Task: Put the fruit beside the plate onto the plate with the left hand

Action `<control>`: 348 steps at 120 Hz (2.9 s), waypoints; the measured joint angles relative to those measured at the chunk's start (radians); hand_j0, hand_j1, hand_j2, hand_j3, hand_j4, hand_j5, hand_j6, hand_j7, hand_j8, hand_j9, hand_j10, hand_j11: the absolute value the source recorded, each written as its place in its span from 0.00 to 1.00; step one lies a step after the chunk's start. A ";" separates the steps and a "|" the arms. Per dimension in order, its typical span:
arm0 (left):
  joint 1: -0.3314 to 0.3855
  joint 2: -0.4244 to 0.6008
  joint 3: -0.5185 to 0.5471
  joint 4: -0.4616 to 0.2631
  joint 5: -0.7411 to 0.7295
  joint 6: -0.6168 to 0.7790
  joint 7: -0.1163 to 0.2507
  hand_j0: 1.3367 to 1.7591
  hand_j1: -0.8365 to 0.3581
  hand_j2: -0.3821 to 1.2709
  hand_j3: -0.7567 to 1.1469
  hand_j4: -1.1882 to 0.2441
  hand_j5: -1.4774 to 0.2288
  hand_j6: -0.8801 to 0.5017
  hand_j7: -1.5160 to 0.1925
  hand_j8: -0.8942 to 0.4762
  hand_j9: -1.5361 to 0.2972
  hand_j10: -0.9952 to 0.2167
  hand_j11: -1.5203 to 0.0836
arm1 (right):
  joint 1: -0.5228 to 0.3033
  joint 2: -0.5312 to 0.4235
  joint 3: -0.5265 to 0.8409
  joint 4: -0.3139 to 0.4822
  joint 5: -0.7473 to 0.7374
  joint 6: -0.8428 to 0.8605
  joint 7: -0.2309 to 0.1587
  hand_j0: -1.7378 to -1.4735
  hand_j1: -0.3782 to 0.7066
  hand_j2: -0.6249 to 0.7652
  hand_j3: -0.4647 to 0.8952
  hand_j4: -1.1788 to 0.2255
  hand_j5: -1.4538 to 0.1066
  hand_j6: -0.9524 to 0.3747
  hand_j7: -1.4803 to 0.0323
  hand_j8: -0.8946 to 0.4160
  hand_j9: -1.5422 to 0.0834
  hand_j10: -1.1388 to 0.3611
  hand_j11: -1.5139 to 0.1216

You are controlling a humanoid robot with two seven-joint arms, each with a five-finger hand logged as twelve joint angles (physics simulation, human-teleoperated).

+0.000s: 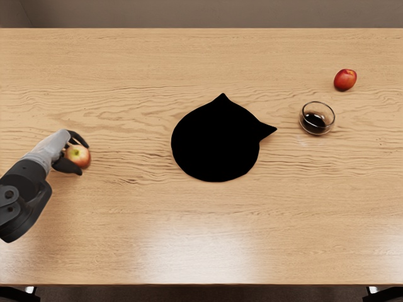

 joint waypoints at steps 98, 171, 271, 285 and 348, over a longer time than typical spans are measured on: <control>-0.115 -0.075 -0.064 -0.180 -0.041 -0.023 -0.002 0.73 0.40 0.49 0.40 0.56 0.14 0.47 0.19 0.39 0.21 0.15 0.22 | 0.010 0.000 0.000 -0.001 0.000 -0.003 0.000 0.30 0.03 0.45 0.34 0.84 0.93 0.72 0.98 0.68 0.95 0.76 0.93; -0.270 -0.357 -0.072 -0.105 -0.109 -0.134 -0.001 0.73 0.43 0.47 0.40 0.54 0.14 0.45 0.18 0.37 0.21 0.14 0.23 | 0.041 0.000 0.000 0.001 0.000 0.002 -0.001 0.30 0.03 0.45 0.34 0.84 0.93 0.72 0.98 0.68 0.95 0.76 0.93; -0.369 -0.597 -0.076 0.301 -0.104 -0.188 0.000 0.75 0.56 0.36 0.40 0.55 0.41 0.40 0.45 0.38 0.44 0.37 0.49 | 0.050 0.000 0.000 0.000 0.000 0.001 -0.001 0.30 0.03 0.45 0.34 0.84 0.93 0.72 0.98 0.68 0.95 0.76 0.93; -0.371 -0.603 -0.080 0.304 -0.102 -0.186 0.000 0.76 0.61 0.32 0.40 0.58 0.50 0.40 0.53 0.39 0.51 0.45 0.58 | 0.050 0.000 0.000 0.000 0.000 0.001 -0.001 0.30 0.03 0.45 0.34 0.84 0.93 0.72 0.98 0.68 0.95 0.76 0.93; -0.225 -0.326 -0.442 0.049 -1.212 -0.520 -0.001 0.76 0.93 0.24 0.40 0.79 0.81 0.59 0.83 0.61 0.79 0.77 0.89 | 0.052 0.000 0.000 0.009 0.000 0.001 -0.002 0.30 0.03 0.45 0.34 0.84 0.93 0.72 0.98 0.68 0.95 0.76 0.93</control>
